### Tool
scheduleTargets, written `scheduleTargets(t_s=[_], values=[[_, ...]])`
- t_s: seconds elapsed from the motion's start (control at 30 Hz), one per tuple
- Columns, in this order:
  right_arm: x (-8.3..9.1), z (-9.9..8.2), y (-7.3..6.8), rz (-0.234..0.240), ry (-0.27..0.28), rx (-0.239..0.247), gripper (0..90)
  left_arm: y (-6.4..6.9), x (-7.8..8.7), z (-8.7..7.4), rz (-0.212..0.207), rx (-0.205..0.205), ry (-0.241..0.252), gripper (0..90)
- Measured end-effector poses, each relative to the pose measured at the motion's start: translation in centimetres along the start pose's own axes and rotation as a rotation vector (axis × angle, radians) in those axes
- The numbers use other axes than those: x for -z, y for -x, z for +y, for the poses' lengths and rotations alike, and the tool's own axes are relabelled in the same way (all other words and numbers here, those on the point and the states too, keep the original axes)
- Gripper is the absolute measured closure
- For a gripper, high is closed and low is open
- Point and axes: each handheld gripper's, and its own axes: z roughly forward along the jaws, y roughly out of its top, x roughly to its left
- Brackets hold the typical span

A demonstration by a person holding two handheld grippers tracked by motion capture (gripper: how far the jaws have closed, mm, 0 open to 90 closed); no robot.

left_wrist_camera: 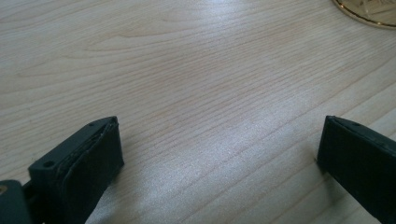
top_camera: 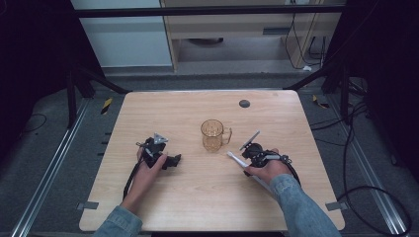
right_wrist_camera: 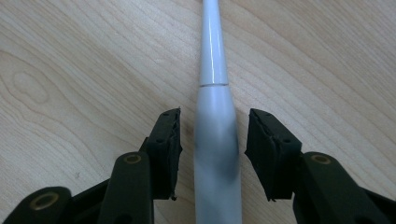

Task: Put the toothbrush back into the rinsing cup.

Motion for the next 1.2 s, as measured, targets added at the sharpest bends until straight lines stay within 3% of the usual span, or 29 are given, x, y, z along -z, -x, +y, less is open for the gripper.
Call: scheduleTargets(t_s=[0.5, 0.93, 1.0, 1.03, 1.2], values=[[-0.52, 0.13, 0.08, 0.012, -0.039, 0.017, 59.9, 0.0, 0.0, 0.01, -0.001, -0.001, 0.0, 0.0], [-0.6, 0.23, 0.19, 0.023, -0.054, 0.002, 65.1, 0.0, -0.01, 0.01, -0.001, 0.0, 0.0, 0.0], [-0.63, 0.24, 0.19, 0.017, -0.054, 0.007, 66.2, 0.0, 0.0, 0.01, -0.001, 0.0, 0.0, 0.0], [-0.72, 0.15, 0.44, 0.011, -0.044, 0.044, 66.5, 0.0, -0.01, 0.01, -0.001, 0.0, 0.0, 0.0], [-0.46, 0.13, 0.46, 0.031, -0.056, -0.002, 67.0, 0.0, 0.0, 0.01, -0.001, 0.0, 0.0, 0.0]])
